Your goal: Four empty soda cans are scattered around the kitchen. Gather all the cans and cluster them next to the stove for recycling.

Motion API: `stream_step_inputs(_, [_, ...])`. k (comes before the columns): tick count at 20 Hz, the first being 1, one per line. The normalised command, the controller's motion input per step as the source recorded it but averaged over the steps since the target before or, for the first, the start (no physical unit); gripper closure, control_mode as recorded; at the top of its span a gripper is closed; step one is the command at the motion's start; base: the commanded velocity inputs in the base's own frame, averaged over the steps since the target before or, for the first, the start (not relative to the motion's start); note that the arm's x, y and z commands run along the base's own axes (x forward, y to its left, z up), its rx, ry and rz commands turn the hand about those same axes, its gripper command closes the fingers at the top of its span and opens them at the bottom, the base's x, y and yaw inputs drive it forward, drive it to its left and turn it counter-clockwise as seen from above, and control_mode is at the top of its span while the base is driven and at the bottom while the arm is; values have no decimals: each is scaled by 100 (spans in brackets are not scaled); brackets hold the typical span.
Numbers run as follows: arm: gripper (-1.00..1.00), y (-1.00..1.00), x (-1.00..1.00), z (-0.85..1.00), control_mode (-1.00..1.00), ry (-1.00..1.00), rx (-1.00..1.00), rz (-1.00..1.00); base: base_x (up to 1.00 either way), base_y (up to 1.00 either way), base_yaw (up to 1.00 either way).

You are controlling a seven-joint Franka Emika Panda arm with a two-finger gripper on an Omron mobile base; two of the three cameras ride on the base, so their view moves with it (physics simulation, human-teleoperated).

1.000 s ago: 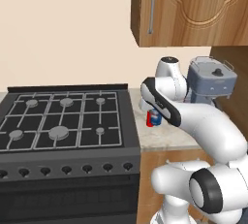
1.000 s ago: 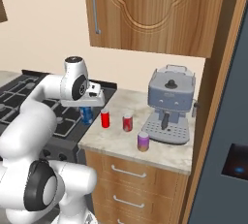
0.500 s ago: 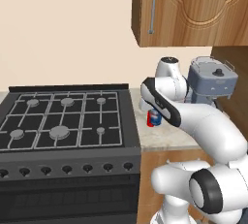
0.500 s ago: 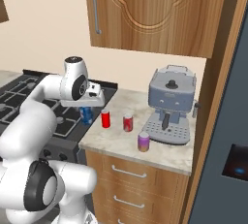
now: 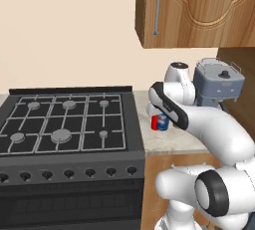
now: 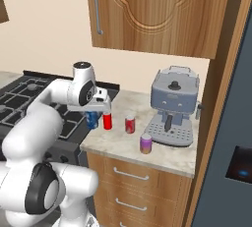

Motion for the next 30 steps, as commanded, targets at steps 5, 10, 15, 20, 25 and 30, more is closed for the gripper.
stream_step_inputs(5, [100, -2, 20, -24, -100, -1, 0, 0, 0, 0, 0])
stream_step_inputs(10, [100, 0, 22, -26, -100, 0, 0, 0, 0, 0, 0])
stream_step_inputs(15, [100, -3, 12, -23, -100, 0, 1, 0, 0, 0, 0])
stream_step_inputs(20, [100, -13, 1, -16, -100, 0, 2, 0, 0, 0, 0])
stream_step_inputs(25, [100, -9, 2, -16, -100, -2, 1, 0, 0, 0, 0])
stream_step_inputs(30, [100, 0, 16, -20, -100, -4, 0, 0, 0, 0, 0])
